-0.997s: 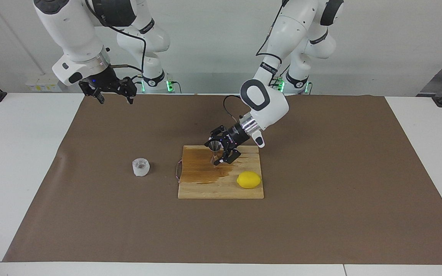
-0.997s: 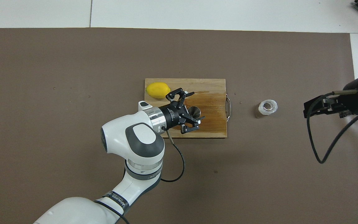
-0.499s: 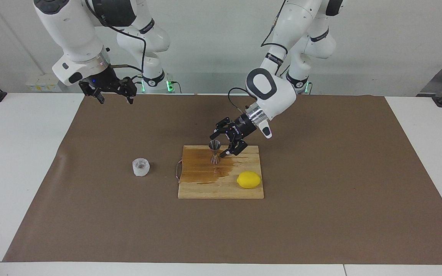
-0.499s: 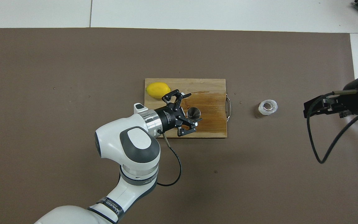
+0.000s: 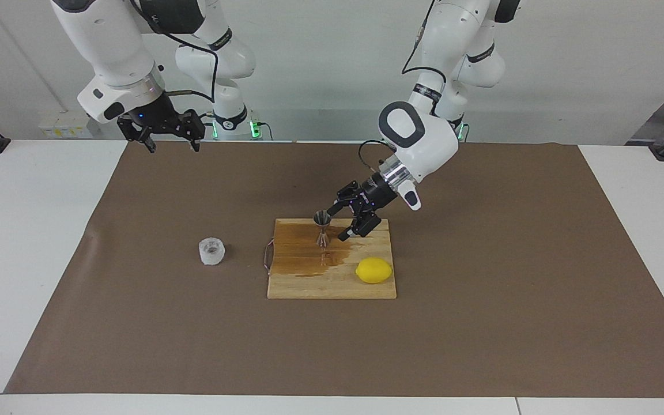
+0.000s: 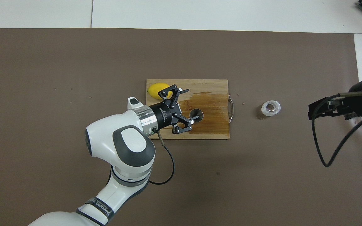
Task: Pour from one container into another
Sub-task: 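Withdraw the left gripper while the right gripper reaches the glass cup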
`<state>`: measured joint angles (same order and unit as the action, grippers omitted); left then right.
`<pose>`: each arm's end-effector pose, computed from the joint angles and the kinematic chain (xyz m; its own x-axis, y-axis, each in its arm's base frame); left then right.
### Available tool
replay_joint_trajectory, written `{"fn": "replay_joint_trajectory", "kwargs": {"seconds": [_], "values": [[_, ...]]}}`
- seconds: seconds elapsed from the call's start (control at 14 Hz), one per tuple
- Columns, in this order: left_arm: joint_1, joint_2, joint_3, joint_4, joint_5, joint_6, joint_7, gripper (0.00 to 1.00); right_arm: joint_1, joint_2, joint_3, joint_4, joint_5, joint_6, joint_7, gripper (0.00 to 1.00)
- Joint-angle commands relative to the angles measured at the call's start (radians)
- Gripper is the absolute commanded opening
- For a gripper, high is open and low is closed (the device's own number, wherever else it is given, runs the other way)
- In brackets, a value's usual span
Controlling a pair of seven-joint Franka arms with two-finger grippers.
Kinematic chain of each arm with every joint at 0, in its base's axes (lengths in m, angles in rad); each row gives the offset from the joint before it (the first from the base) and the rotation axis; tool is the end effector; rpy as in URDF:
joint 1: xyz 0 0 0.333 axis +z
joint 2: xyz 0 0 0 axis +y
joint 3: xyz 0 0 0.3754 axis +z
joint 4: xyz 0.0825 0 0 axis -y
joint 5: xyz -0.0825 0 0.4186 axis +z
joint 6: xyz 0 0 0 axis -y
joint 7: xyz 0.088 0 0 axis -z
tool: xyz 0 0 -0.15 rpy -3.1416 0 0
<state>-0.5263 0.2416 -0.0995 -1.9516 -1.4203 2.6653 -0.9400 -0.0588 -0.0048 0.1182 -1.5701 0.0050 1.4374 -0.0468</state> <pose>0.5749 -0.3995 0.4012 0.2009 0.6209 -0.7577 0.9381 0.1008 0.3313 0.5659 0.0346 0.6336 0.9862 0.1061 -0.1272 0.1056 -0.9943 -0.0104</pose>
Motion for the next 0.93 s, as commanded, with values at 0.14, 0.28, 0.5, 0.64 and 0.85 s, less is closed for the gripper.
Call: {"fn": "replay_joint_trajectory", "kwargs": {"seconds": [0.14, 0.28, 0.5, 0.64, 0.85], "values": [[0.123, 0.011, -0.002, 0.103, 0.499, -0.247, 0.003, 1.00, -0.058, -0.059, 0.005, -0.111, -0.004, 0.006, -0.371, 1.00], [0.156, 0.015, -0.002, 0.175, 0.753, -0.367, 0.010, 1.00, -0.088, -0.078, 0.003, -0.158, 0.029, 0.082, -0.549, 1.00], [0.199, 0.001, -0.003, 0.215, 1.024, -0.459, 0.116, 1.00, -0.147, -0.093, 0.003, -0.249, 0.036, 0.187, -0.865, 1.00], [0.222, -0.022, 0.006, 0.214, 1.061, -0.493, 0.199, 1.00, -0.183, -0.070, 0.003, -0.272, 0.073, 0.233, -1.014, 1.00], [0.233, -0.071, 0.020, 0.214, 1.268, -0.591, 0.335, 1.00, -0.239, 0.000, 0.003, -0.281, 0.162, 0.304, -1.281, 1.00]]}}
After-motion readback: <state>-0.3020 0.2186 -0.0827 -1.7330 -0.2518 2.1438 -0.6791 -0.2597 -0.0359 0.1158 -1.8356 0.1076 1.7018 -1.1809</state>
